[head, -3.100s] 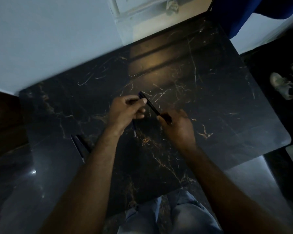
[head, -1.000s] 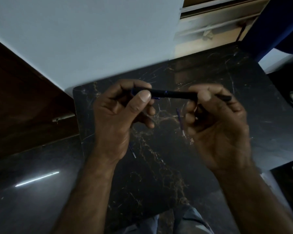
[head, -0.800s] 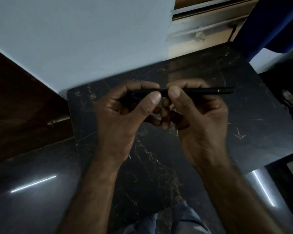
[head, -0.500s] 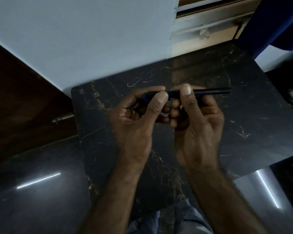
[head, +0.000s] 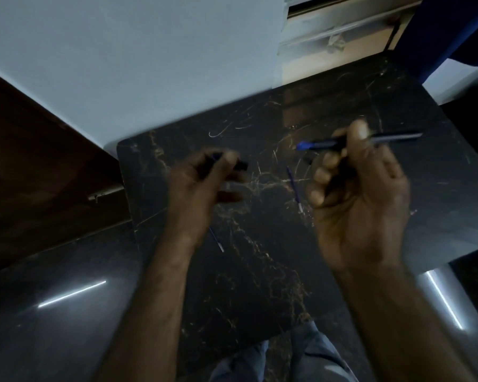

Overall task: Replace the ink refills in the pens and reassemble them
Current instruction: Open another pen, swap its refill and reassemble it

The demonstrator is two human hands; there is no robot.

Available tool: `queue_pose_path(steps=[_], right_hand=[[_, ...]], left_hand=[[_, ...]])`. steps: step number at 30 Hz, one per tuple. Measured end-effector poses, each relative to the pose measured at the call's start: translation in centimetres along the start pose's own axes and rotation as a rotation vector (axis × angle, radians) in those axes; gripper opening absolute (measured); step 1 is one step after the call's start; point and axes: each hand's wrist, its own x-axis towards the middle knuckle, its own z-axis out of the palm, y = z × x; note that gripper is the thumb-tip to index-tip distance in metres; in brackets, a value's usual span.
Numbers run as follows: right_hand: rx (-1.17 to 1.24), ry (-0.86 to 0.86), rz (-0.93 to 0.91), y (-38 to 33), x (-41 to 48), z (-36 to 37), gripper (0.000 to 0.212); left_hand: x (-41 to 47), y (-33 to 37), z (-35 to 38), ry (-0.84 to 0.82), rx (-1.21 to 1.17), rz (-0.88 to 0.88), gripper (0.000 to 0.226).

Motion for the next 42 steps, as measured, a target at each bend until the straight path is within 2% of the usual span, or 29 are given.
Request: queue_pose_path(steps=[3, 5, 8, 12, 20, 28, 36, 42], right_hand=[[0.032, -0.023, 0.111, 1.3, -1.6, -0.7, 0.014], [0.014, -0.033, 0.161, 1.7, -2.3, -1.4, 0.015], [-0.028, -0.033, 0.200, 2.0, -2.7, -2.5, 0.014], [-0.061, -0.023, 0.204, 2.0, -2.6, -3.1, 0.016], [-0.061, -0.023, 0.208, 2.4, -2.9, -3.5, 0.015], [-0.059, -0.021, 0.201, 2.6, -2.6, -3.6, 0.011], [-0.070, -0.030, 0.214, 3.0, -2.3, -3.1, 0.014], [-0.073, -0.027, 0.216, 3.2, -2.2, -3.0, 0.016]], left_hand=[[1.9, -5.8, -2.2, -0.066, 0.450, -0.311, 0.018], [3.2, -8.8, -3.3, -0.145, 0.680, -0.408, 0.017], [4.5, -11.5, -3.7, -0.184, 0.903, -0.459, 0.009], [5.7, -13.0, -3.5, -0.185, 1.112, -0.390, 0.015], [6.0, -14.3, -3.2, -0.128, 1.071, -0.354, 0.028], [5.3, -14.4, -3.5, -0.032, 0.983, -0.322, 0.025], [4.9, -14.6, -3.6, -0.016, 0.879, -0.321, 0.031], [4.7, -14.8, -3.5, -0.059, 0.946, -0.306, 0.026]])
